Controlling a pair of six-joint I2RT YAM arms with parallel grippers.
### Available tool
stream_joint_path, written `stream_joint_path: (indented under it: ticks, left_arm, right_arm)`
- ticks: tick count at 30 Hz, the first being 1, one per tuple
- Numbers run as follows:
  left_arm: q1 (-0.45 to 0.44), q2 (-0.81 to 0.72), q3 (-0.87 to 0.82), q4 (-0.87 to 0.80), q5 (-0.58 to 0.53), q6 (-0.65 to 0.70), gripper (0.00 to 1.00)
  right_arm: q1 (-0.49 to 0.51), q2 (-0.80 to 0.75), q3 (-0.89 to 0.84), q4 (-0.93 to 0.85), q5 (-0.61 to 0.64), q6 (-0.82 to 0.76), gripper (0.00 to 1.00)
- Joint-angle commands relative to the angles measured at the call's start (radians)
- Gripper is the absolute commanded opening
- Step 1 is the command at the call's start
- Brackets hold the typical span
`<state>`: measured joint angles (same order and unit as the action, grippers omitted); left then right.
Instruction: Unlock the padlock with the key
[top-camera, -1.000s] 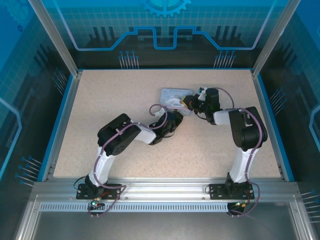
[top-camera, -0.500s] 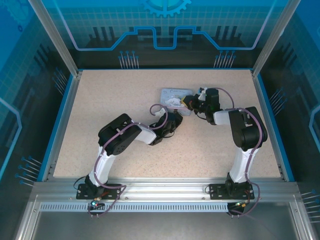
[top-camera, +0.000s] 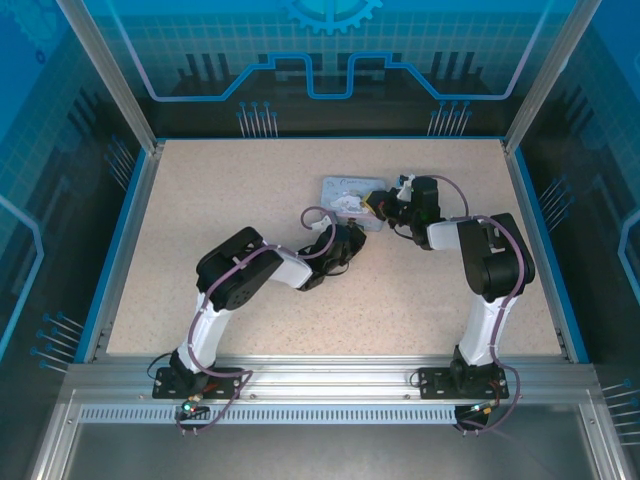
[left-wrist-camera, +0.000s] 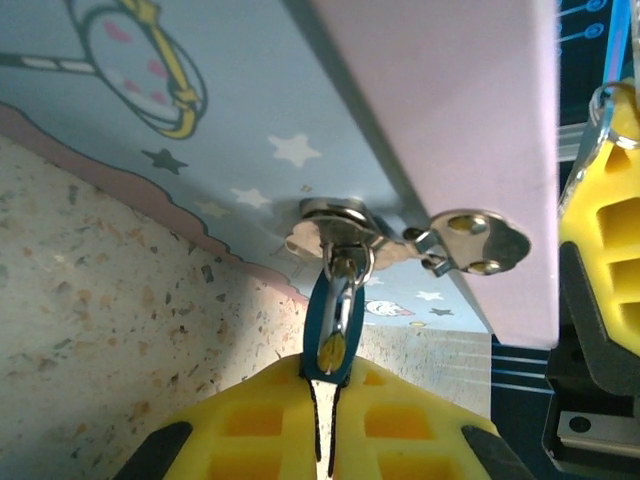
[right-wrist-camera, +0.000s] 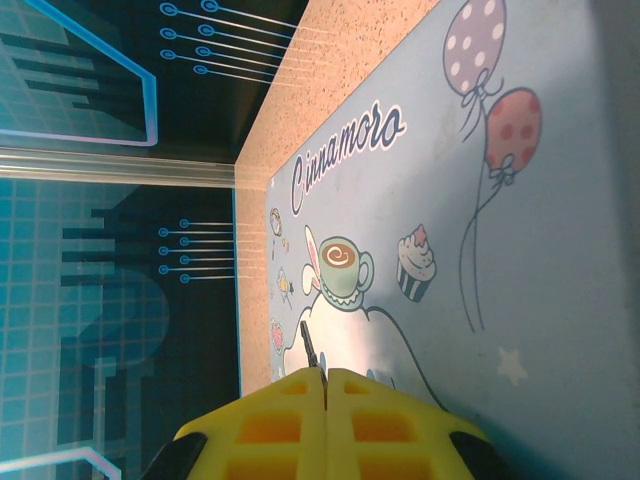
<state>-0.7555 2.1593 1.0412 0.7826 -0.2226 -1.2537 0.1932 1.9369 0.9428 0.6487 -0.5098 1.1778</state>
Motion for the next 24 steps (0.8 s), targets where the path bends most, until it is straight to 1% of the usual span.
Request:
stream_joint_path:
  ticks: [1, 9, 13, 15, 16, 21, 24]
  left_arm:
    - [0.02, -0.021, -0.032, -0.046, 0.062, 0.044, 0.03]
    - [0.085, -0.053, -0.061, -0.091, 0.252, 0.092, 0.03]
    - [0.106, -0.069, -0.08, -0.086, 0.28, 0.15, 0.16]
    - [0.106, -0.086, -0.088, -0.099, 0.277, 0.195, 0.28]
    - [0.106, -0.098, -0.093, -0.105, 0.274, 0.221, 0.32]
    - [0.106, -0.165, -0.107, -0.186, 0.249, 0.341, 0.42]
    - [0.106, -0.191, -0.094, -0.254, 0.228, 0.415, 0.46]
  right_arm:
    - [-0.025, 0.07, -0.053, -0.162, 0.038, -0.021, 0.0]
    - [-0.024, 0.075, -0.055, -0.144, 0.027, -0.023, 0.0]
    - [-0.023, 0.08, -0.052, -0.143, 0.027, -0.024, 0.0]
    - [-0.024, 0.08, -0.05, -0.143, 0.027, -0.024, 0.0]
    - [-0.022, 0.081, -0.05, -0.145, 0.028, -0.026, 0.0]
    - [-0.024, 0.084, -0.049, -0.144, 0.025, -0.029, 0.0]
    - [-0.024, 0.086, -0.048, -0.142, 0.021, -0.03, 0.0]
